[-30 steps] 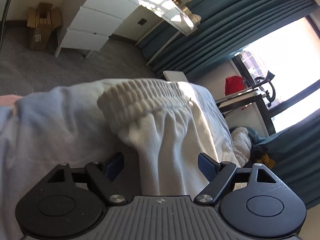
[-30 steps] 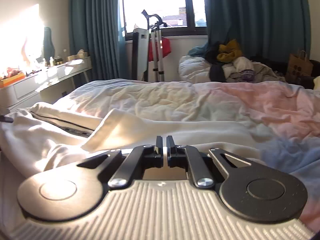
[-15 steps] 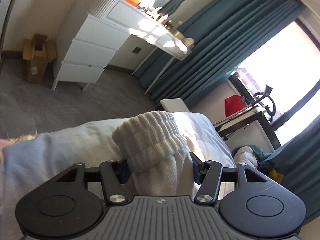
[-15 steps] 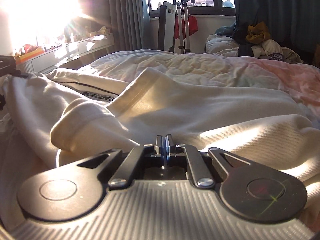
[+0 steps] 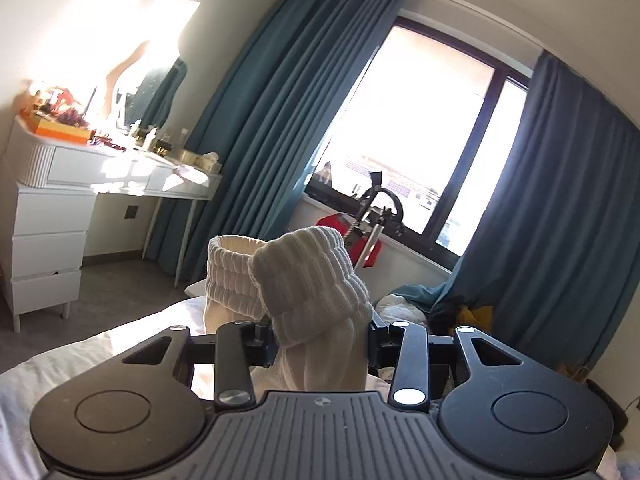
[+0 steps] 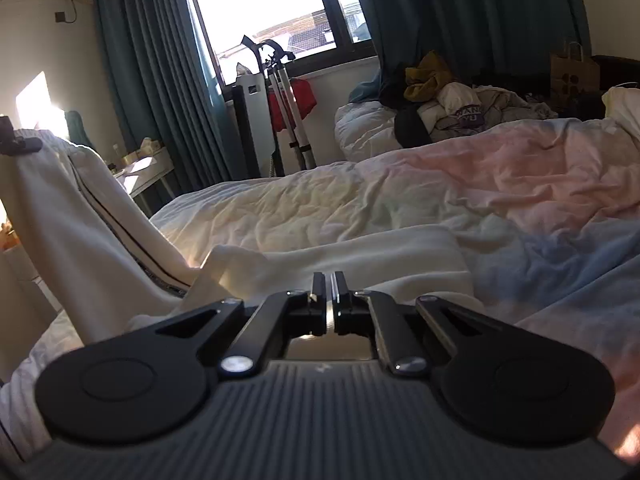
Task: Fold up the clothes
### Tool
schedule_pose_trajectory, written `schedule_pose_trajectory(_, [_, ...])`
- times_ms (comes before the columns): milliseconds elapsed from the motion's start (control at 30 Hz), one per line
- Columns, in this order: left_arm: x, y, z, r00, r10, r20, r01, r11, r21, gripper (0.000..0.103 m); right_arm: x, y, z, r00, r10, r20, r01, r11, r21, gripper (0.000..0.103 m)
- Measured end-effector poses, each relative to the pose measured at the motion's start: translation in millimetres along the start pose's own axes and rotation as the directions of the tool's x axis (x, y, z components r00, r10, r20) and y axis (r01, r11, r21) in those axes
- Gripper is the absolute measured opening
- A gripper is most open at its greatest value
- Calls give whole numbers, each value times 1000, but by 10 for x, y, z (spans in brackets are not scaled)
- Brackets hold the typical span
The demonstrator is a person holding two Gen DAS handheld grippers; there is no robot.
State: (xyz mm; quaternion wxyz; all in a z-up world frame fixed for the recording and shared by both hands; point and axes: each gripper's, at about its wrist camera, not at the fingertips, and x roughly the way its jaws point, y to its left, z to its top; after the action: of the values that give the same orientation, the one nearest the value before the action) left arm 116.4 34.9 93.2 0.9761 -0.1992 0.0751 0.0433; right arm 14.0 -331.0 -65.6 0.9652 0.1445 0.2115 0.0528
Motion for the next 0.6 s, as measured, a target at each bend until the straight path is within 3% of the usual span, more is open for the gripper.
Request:
schedule_pose_trajectory(133, [7,-798,-311,997,-72,25,69,994,90,42,-186,-375,230,997,-49,53,45,996,83,6])
schedule_pose_trajectory(333, [1,-1838,-1151,984,-176,-4,172,954,245,42,-446,-1082,391,983,-101,150,61,966,252,6])
schedule_pose_trajectory(433, [57,-2201,-1719,972,-222,-78,235,912,335,42,-518,-1355,411,979,-115,168,56,946,319,6])
schedule_pose_trajectory(600, [137,-2550,-2651,928,-265,-260,363,796,484,41,-521,-1587,391,979,-108,173,36,926,375,6])
